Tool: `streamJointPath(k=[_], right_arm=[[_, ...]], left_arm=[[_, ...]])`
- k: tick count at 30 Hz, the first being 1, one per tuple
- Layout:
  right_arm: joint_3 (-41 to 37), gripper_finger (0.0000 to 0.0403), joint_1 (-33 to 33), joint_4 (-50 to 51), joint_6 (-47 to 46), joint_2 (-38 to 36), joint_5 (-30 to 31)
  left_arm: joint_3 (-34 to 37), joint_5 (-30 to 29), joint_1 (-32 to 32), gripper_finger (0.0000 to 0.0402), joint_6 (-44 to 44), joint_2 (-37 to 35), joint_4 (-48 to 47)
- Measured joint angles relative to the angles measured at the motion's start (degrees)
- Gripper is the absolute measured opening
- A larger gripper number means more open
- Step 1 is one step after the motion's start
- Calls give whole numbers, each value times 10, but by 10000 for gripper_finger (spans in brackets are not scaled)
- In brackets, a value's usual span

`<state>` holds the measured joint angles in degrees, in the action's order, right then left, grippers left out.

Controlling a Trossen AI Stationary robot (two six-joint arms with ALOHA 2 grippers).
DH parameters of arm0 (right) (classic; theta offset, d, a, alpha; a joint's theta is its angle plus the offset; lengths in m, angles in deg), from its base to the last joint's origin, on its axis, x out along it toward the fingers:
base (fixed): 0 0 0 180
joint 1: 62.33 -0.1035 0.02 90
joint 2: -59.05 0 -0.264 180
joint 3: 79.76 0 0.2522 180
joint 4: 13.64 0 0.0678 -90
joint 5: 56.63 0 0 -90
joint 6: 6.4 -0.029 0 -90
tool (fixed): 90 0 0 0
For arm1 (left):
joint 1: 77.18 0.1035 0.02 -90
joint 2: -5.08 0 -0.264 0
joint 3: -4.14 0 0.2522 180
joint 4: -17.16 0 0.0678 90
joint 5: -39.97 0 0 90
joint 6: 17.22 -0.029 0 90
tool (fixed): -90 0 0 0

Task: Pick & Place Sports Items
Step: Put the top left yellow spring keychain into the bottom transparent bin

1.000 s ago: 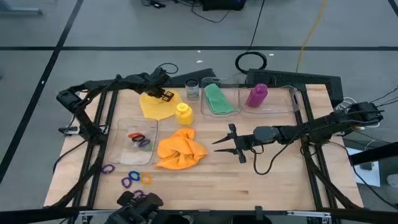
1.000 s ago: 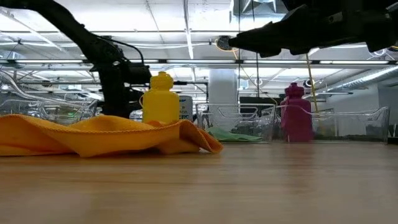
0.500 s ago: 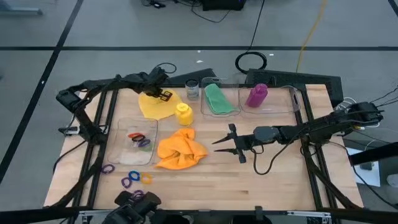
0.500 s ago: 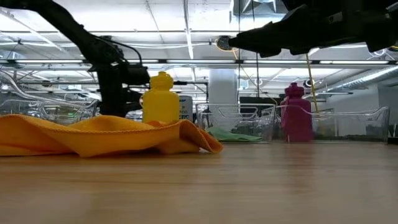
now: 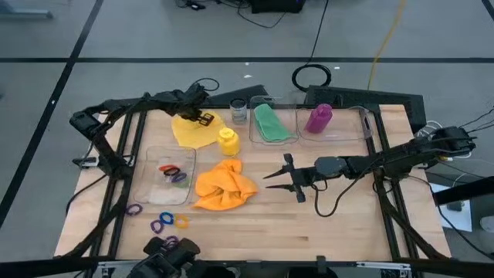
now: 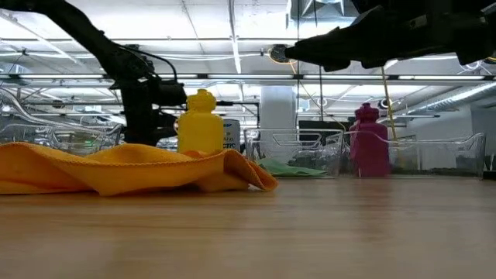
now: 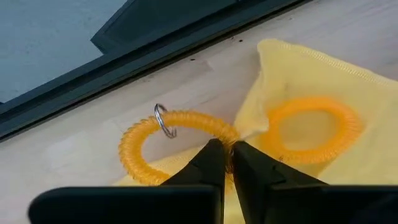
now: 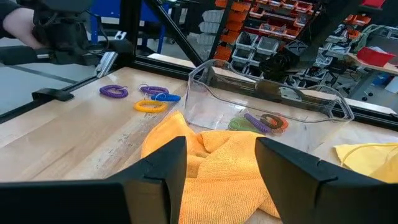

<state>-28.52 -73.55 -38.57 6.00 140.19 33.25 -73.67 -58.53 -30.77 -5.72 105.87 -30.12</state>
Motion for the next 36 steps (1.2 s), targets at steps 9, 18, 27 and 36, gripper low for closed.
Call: streamJointPath(k=[9, 18, 27, 36], right_arm=[[0, 134, 0, 0, 0, 0, 0], [0, 134, 0, 0, 0, 0, 0], [0, 134, 0, 0, 0, 0, 0], [0, 134, 0, 0, 0, 0, 0]], left_arm=[[0, 15, 0, 38, -7, 0, 0], [0, 15, 0, 51, -6, 0, 2], [0, 15, 0, 6, -10, 0, 2], [0, 15, 1, 40, -13, 0, 3]])
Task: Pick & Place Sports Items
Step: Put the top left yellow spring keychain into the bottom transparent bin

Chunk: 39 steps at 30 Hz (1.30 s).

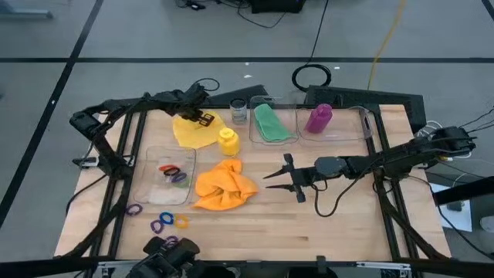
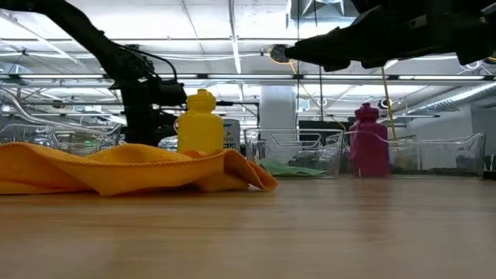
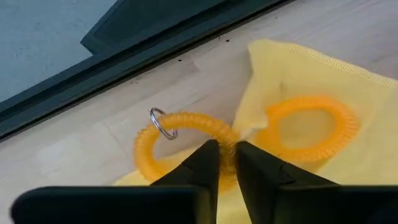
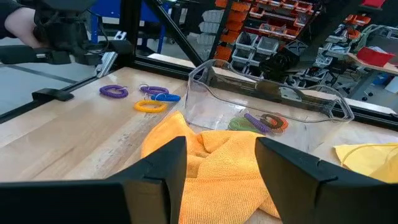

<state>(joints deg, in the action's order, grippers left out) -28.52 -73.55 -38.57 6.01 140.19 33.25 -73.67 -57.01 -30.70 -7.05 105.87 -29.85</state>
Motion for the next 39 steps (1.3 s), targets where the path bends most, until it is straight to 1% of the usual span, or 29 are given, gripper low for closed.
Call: streamJointPath(k=[8, 15, 20, 23, 31, 39], right_arm=[[0, 134, 0, 0, 0, 0, 0], [0, 134, 0, 0, 0, 0, 0], [0, 134, 0, 0, 0, 0, 0], [0, 134, 0, 0, 0, 0, 0], [0, 134, 0, 0, 0, 0, 0], [0, 134, 0, 0, 0, 0, 0]], left_arm=[[0, 0, 0, 61, 0, 0, 0], [0, 2, 1, 62, 0, 0, 0], [0, 40, 13, 62, -2, 0, 1], [0, 51, 20, 62, -2, 0, 1], [0, 52, 24, 63, 4, 0, 1], [0, 52, 24, 63, -10, 0, 0]])
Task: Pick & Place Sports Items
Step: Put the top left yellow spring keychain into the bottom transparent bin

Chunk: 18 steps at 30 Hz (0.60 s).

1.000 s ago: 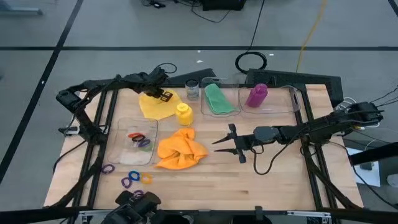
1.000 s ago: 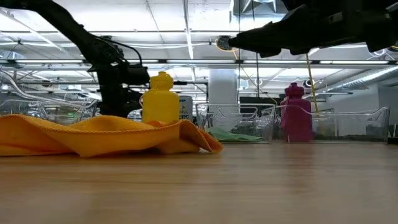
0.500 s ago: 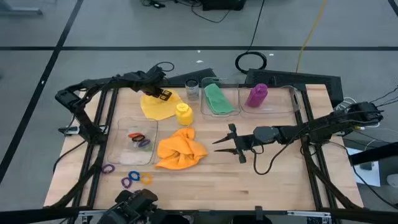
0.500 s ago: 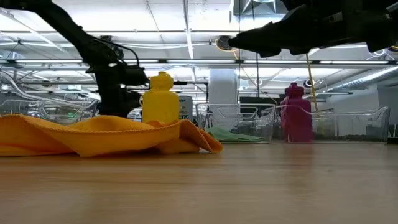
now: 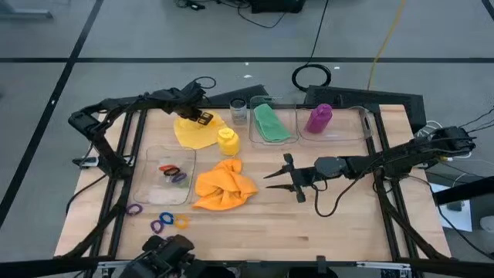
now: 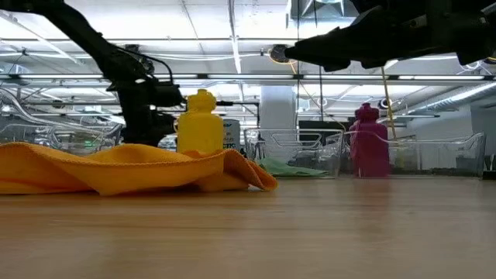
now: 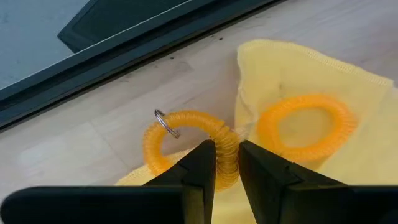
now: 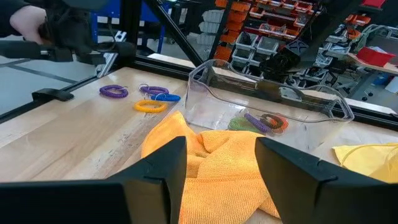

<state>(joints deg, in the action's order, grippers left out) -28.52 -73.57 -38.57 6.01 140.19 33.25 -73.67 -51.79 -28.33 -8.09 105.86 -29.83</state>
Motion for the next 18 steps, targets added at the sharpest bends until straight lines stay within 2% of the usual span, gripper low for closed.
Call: streamJointPath(k=[10, 18], right_arm=[[0, 134, 0, 0, 0, 0, 0], [0, 134, 0, 0, 0, 0, 0]], left_arm=[[0, 4, 1, 63, -3, -42, -5], [0, 52, 4, 62, -6, -43, -12]])
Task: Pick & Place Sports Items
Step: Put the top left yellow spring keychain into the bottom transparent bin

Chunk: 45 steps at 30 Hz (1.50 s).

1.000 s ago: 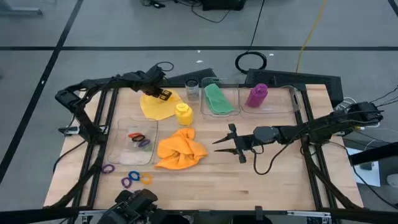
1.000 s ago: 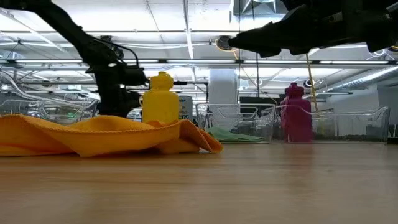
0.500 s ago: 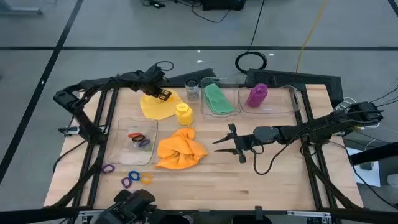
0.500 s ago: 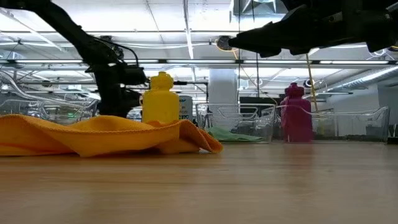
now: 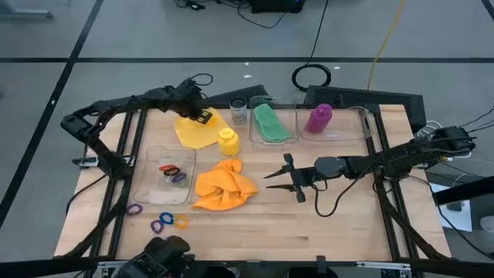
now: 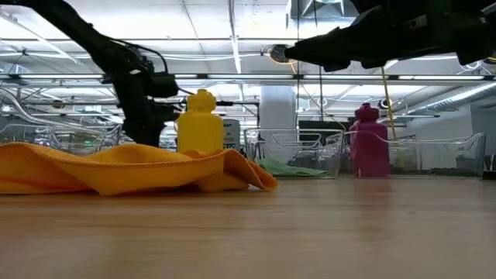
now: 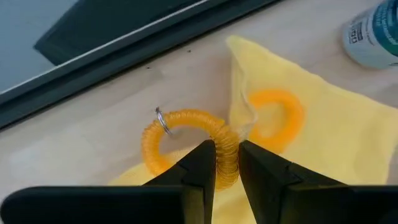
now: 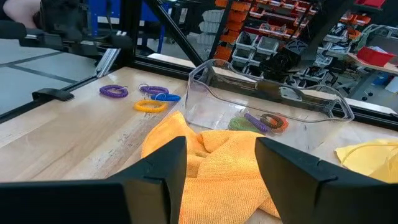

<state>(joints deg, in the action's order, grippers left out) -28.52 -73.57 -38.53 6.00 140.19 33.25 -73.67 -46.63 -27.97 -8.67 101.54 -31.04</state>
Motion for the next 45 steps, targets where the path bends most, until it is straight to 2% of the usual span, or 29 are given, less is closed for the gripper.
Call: streamJointPath(k=[8, 14, 29, 32, 38, 45], right_arm=[[0, 134, 0, 0, 0, 0, 0], [0, 134, 0, 1, 0, 0, 0], [0, 134, 0, 4, -17, 0, 0], [0, 134, 0, 4, -17, 0, 0], [0, 134, 0, 4, -17, 0, 0], [0, 134, 0, 3, -17, 0, 0]], left_arm=[[0, 42, 0, 60, -25, 0, -3], [0, 42, 0, 8, -49, 0, -35], [0, 39, -1, 8, -75, 0, -70], [0, 13, -2, 6, -83, 0, -92], [0, -79, -7, 6, -85, 0, -136], [0, -80, -10, 14, -85, 0, -128]])
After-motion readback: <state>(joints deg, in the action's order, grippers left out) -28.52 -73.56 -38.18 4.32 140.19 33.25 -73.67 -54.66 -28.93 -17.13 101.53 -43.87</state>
